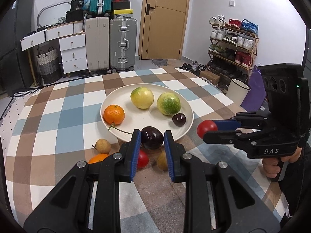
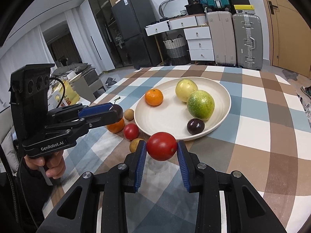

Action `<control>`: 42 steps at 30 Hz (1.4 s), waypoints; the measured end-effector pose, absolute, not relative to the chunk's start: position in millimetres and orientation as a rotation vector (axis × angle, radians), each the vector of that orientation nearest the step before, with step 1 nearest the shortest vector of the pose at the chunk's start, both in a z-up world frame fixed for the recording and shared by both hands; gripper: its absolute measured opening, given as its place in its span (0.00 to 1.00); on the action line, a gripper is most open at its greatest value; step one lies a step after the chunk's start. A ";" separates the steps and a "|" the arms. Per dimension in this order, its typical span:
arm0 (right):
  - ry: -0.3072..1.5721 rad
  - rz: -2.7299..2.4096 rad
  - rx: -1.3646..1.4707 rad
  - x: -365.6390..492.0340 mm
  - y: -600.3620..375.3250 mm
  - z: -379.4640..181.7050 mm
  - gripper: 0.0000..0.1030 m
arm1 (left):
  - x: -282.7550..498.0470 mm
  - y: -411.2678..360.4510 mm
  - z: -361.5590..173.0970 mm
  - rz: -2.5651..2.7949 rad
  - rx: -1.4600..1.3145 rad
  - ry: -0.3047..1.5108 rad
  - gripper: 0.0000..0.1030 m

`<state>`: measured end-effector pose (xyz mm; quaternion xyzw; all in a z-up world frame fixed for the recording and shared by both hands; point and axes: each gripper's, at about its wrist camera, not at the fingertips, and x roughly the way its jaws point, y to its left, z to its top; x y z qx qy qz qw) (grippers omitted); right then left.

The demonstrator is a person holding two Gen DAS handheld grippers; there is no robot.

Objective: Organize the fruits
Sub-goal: 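Lift and carry the cherry and tomato over the cream plate with both tools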

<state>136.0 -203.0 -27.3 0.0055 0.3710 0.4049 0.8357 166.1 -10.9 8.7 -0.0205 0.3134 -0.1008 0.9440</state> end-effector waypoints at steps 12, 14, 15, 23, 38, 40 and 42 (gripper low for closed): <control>0.761 0.815 0.029 149.9 -190.8 -16.5 0.32 | 184.6 -13.4 16.8 -0.170 -0.032 0.622 0.21; 0.761 0.805 0.034 154.6 -190.2 -14.1 0.32 | 190.1 -14.6 18.6 -0.171 -0.023 0.617 0.21; 0.758 0.798 0.037 157.2 -189.5 -12.6 0.32 | 192.8 -15.0 19.4 -0.169 -0.020 0.613 0.21; 0.750 0.766 0.055 174.8 -182.0 -13.2 0.32 | 208.6 -12.4 15.4 -0.133 -0.021 0.595 0.21; 0.806 0.748 0.066 185.8 -161.7 -37.2 0.32 | 224.7 -11.4 -3.7 -0.126 -0.015 0.638 0.21; 0.807 0.739 0.068 187.8 -161.8 -38.0 0.32 | 226.1 -11.3 -4.9 -0.127 -0.017 0.645 0.21; 0.795 0.730 0.077 188.0 -164.2 -36.3 0.32 | 226.5 -11.0 -6.8 -0.132 -0.021 0.657 0.21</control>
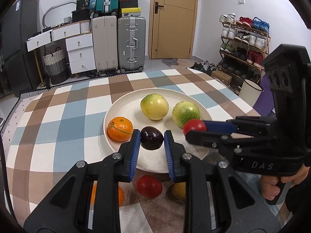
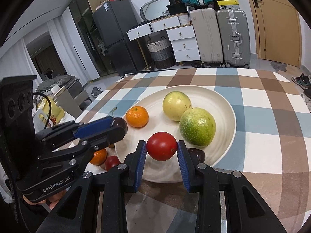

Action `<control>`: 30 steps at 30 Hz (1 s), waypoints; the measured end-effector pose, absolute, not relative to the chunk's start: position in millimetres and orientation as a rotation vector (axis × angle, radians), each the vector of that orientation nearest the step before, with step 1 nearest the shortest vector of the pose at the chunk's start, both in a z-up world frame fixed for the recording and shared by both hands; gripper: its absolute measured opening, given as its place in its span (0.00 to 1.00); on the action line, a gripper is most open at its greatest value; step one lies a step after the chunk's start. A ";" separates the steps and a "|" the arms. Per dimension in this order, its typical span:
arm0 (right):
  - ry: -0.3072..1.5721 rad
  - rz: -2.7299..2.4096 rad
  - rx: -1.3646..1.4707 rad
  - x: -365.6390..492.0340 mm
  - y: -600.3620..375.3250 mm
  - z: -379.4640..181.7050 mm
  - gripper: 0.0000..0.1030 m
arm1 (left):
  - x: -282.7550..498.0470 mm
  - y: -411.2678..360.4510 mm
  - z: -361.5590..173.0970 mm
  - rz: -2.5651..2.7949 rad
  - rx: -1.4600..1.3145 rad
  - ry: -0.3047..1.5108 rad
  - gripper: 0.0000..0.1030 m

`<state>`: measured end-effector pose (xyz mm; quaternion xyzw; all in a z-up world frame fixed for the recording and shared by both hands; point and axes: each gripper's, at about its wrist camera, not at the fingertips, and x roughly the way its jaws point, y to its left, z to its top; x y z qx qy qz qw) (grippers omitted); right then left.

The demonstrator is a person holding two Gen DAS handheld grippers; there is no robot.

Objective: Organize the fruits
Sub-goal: 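Lift and carry the cherry and tomato over the cream plate with both tools, then open both tools to release the cherry and tomato onto the plate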

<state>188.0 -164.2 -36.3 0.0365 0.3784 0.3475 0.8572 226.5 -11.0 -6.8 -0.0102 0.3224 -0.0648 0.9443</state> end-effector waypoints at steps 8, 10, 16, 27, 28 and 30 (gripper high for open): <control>0.727 0.701 0.092 179.2 -182.6 -21.5 0.67 | 217.4 -6.5 -2.6 -0.122 -0.037 0.661 0.60; 0.722 0.692 0.092 176.5 -187.0 -21.6 0.87 | 208.7 -2.7 0.9 -0.103 -0.042 0.631 0.77; 0.689 0.673 0.120 170.4 -200.1 -18.7 0.99 | 189.4 5.5 13.9 -0.073 -0.041 0.588 0.98; 0.738 0.748 0.122 164.0 -195.4 -22.8 0.99 | 163.1 33.2 3.6 -0.028 -0.064 0.625 0.99; 0.739 0.755 0.117 163.1 -193.6 -23.1 0.99 | 161.1 35.9 2.1 -0.020 -0.064 0.629 0.99; 0.747 0.785 0.101 160.3 -188.0 -25.3 0.99 | 159.0 39.4 -0.1 -0.008 -0.071 0.630 0.99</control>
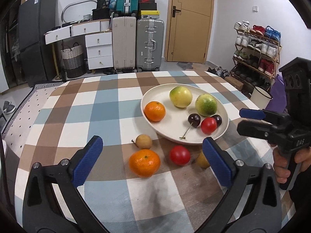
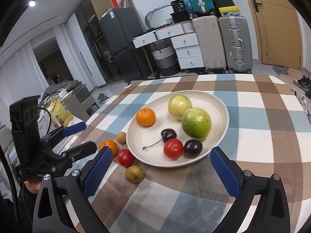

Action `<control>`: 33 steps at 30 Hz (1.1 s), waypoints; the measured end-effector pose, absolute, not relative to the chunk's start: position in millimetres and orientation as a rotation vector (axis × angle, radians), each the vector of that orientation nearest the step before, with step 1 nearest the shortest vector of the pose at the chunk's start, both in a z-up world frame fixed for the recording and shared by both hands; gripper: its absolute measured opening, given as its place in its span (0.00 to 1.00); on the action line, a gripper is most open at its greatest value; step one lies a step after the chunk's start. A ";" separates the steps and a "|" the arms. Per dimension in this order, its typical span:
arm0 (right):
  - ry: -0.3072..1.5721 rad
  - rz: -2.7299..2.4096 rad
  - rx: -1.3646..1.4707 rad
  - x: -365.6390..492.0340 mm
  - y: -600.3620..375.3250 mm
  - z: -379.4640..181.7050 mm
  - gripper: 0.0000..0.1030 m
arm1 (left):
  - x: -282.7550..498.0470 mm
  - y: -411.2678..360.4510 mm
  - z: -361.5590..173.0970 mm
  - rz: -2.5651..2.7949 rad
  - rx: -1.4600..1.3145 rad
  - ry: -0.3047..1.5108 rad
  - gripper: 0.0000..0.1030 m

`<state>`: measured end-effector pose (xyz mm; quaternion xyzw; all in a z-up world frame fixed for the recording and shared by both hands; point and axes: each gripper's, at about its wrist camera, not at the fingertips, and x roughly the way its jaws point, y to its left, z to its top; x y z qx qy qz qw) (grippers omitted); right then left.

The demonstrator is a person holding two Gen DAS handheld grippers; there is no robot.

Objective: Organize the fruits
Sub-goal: 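Open both tools to release the cherry and tomato onto the plate, then grasp the mandarin orange with the left tool while the right tool grasps a brown round fruit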

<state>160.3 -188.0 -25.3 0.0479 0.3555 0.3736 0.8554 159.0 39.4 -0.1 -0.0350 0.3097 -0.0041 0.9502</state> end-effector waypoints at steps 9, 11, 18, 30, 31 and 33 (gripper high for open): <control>0.815 0.882 0.028 147.3 -163.6 -37.2 0.98 | 172.5 39.0 -18.6 0.033 -0.046 0.711 0.99; 0.833 0.891 0.008 145.7 -159.1 -41.1 0.96 | 176.2 38.8 -22.3 0.037 -0.042 0.728 0.99; 0.871 0.899 -0.039 144.0 -150.0 -50.0 0.86 | 183.0 46.0 -29.8 0.064 -0.068 0.771 0.99; 0.928 0.885 -0.141 144.2 -130.6 -63.1 0.67 | 190.7 49.8 -43.4 0.069 -0.079 0.837 0.99; 0.926 0.890 -0.146 143.9 -129.1 -62.7 0.63 | 191.3 50.3 -44.0 0.069 -0.080 0.839 0.99; 0.925 0.891 -0.163 142.0 -125.0 -62.5 0.62 | 191.7 51.3 -44.8 0.069 -0.085 0.843 0.96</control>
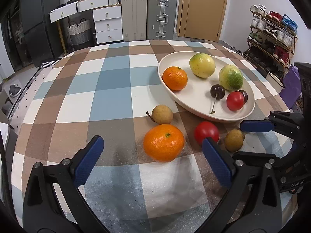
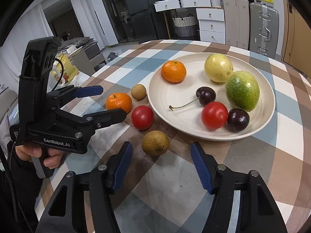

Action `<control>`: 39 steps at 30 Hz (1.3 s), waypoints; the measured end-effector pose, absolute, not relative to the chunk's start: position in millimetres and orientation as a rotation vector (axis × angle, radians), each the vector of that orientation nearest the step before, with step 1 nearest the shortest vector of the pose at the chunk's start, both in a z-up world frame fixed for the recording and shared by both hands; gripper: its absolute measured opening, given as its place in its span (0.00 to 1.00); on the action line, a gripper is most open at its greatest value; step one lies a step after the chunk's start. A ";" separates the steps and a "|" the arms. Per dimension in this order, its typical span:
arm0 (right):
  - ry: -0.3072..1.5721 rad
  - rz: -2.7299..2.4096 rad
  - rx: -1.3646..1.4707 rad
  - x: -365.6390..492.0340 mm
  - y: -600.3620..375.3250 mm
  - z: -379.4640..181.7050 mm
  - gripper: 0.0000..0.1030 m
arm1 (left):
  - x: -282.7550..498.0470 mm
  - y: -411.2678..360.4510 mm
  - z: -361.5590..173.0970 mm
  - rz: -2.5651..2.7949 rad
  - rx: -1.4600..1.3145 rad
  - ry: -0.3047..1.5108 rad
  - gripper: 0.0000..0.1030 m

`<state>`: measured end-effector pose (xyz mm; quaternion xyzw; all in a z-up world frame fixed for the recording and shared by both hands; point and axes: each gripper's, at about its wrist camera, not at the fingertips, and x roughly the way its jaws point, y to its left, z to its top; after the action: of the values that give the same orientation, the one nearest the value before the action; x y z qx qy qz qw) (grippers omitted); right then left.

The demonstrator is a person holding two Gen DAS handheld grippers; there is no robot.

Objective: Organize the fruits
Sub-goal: 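Grasp the mandarin orange with the left tool while the right tool grasps a brown round fruit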

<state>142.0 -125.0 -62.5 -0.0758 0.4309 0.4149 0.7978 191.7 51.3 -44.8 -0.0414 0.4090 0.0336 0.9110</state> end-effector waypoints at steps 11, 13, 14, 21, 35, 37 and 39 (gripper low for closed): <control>0.919 0.872 -0.188 142.9 -115.1 -63.5 0.52 | 195.7 58.4 -50.2 0.063 -0.130 0.875 0.71; 0.912 0.870 -0.212 141.5 -110.4 -63.6 0.50 | 196.4 59.2 -51.0 0.055 -0.138 0.879 0.65; 0.910 0.874 -0.221 140.5 -108.6 -63.7 0.48 | 195.6 59.1 -51.2 0.042 -0.145 0.878 0.61; 0.907 0.867 -0.225 141.2 -108.3 -64.5 0.37 | 193.7 49.0 -49.9 -0.014 -0.128 0.870 0.38; 0.880 0.879 -0.195 139.3 -114.2 -59.8 0.29 | 190.1 56.0 -41.0 0.000 -0.148 0.818 0.38; 0.871 0.883 -0.188 138.4 -115.9 -57.8 0.29 | 187.7 55.8 -37.7 -0.001 -0.147 0.800 0.38; 0.858 0.890 -0.171 137.9 -119.1 -54.5 0.29 | 186.0 56.1 -34.9 0.001 -0.148 0.786 0.38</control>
<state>137.9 -119.1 -54.5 -0.0799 0.4017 0.4168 0.8115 186.0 56.1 -34.9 -0.0719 0.3827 0.0007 0.9211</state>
